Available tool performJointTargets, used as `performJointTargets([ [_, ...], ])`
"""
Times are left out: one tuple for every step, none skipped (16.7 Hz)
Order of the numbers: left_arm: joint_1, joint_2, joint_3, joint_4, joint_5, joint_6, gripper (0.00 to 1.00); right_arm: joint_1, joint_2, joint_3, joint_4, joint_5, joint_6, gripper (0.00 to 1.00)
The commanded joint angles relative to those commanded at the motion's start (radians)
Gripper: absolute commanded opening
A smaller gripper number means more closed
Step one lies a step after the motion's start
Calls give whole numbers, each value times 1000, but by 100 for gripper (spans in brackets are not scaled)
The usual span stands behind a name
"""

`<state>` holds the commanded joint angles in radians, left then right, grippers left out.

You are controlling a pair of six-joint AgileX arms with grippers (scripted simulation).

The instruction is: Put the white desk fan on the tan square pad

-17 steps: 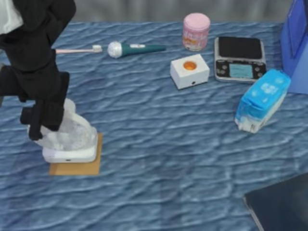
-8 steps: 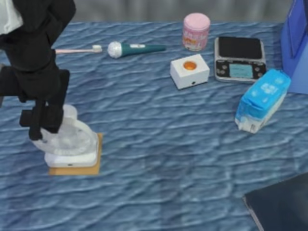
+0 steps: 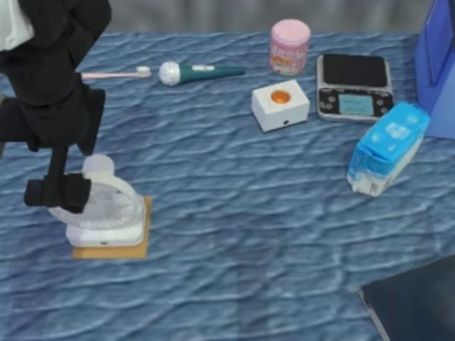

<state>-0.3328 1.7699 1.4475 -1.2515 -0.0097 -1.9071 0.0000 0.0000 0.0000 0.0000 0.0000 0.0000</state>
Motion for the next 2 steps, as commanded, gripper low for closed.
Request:
performJointTargets([
  [0, 0, 0, 0, 0, 0, 100, 0, 0, 0, 0, 0, 0, 100],
  [0, 0, 0, 0, 0, 0, 100, 0, 0, 0, 0, 0, 0, 100],
])
